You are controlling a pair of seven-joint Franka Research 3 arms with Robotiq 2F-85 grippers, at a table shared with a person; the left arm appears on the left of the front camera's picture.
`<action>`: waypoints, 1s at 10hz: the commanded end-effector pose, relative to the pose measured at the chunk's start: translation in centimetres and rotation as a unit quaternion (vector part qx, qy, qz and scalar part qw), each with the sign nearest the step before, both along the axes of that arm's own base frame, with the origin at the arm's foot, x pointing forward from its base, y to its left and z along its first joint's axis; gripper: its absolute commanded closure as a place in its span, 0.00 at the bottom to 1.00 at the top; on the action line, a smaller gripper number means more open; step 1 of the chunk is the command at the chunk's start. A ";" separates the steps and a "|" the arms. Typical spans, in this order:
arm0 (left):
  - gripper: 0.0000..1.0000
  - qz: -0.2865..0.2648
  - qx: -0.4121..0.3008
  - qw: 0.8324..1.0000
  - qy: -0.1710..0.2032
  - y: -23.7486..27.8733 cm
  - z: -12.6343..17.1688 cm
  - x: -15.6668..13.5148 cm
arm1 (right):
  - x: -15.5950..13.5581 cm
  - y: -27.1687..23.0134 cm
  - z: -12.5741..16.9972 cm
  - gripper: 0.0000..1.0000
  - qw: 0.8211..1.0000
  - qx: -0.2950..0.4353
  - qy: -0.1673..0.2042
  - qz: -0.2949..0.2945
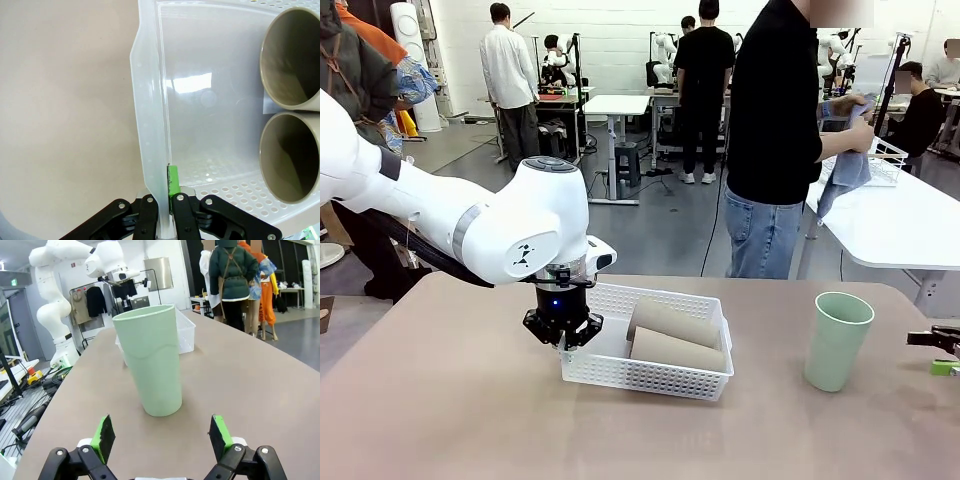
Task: Clean and organize the cups into the basket.
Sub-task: Pick up the Reusable plastic cup from the right side of the table and stack it inside the Organizing basket in the center of the table.
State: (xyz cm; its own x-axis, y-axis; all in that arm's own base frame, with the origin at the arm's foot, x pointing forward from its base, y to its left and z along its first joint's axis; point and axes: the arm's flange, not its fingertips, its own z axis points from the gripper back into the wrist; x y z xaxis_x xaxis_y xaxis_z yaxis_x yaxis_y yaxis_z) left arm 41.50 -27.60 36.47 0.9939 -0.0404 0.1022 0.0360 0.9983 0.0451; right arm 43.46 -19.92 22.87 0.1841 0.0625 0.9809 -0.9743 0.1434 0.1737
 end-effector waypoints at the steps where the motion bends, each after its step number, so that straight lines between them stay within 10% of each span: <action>1: 1.00 0.001 0.003 1.000 -0.004 -0.2 0.1 -0.1 | -0.8 1.2 0.3 0.00 0.998 -0.046 -0.048 0.016; 10: 1.00 0.001 0.003 1.000 -0.004 -0.2 0.1 -0.1 | 0.4 7.0 0.0 0.00 0.993 -0.080 -0.062 0.068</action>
